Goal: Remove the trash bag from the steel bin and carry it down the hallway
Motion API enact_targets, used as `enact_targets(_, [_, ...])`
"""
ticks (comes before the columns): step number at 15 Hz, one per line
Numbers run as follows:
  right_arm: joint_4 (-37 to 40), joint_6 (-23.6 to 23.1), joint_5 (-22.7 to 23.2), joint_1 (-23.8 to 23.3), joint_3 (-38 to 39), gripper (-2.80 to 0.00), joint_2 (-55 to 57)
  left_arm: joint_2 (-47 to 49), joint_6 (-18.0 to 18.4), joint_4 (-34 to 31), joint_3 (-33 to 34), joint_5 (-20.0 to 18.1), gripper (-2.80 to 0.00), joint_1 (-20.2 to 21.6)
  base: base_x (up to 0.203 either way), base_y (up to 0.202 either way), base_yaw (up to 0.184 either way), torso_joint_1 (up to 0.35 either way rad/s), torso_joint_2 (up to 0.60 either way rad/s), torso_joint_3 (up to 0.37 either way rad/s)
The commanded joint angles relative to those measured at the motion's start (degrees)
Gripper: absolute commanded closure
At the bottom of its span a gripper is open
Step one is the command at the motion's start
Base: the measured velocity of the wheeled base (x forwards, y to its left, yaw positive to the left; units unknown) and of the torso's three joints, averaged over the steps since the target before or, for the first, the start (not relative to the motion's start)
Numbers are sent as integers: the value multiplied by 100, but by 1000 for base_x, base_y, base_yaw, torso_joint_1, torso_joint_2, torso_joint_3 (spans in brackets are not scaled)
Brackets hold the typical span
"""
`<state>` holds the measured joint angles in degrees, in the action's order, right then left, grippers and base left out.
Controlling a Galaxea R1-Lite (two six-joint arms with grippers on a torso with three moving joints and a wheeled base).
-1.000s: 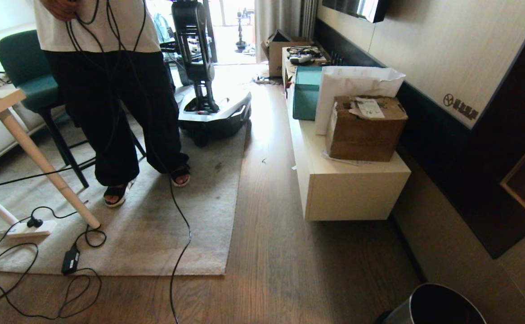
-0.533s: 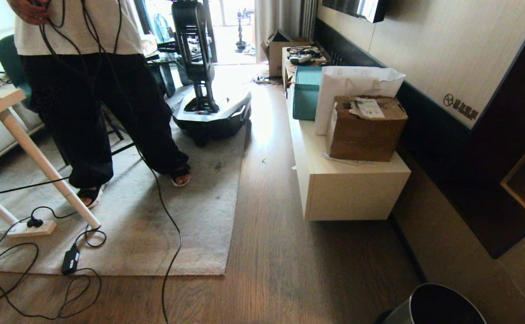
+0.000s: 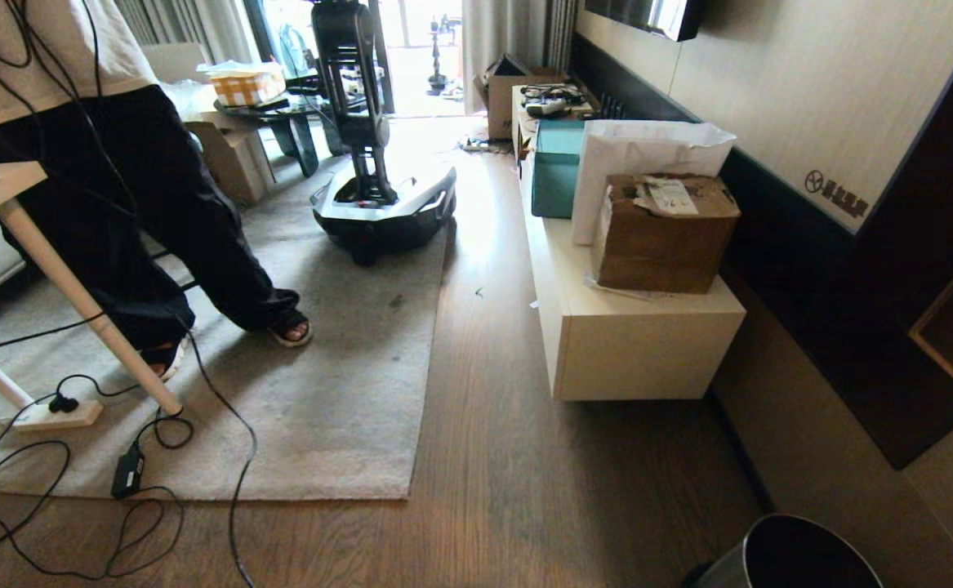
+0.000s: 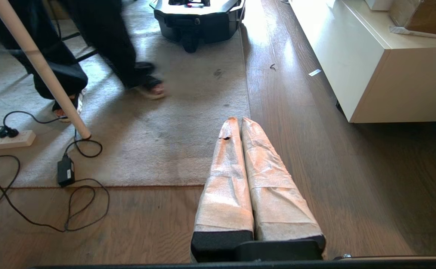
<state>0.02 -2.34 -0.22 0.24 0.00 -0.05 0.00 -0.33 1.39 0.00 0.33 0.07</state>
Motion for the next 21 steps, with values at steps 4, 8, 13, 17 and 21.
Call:
enact_targets(4, [-2, -30, 22, 2, 0, 0, 5, 0, -2, 2, 70, 2, 0, 1, 0, 0, 0, 0, 0, 0])
enact_targets(8, [-2, -34, 17, 2, 0, 0, 5, 0, -2, 2, 69, 2, 0, 1, 0, 0, 0, 0, 0, 0])
enact_targets(13, [-2, -3, 13, 2, 0, 0, 5, 0, -2, 5, 67, 2, 0, 1, 0, 8, -121, 3, 2, 2])
enact_targets(17, [6, 10, 4, 2, 0, 0, 5, 0, -2, 2, 68, 2, 0, 1, 0, 11, -170, 0, 2, 3])
enact_targets(21, [11, 14, -4, 2, 0, 0, 5, 0, -2, 2, 70, 2, 0, 1, 0, 8, -171, 0, 1, 2])
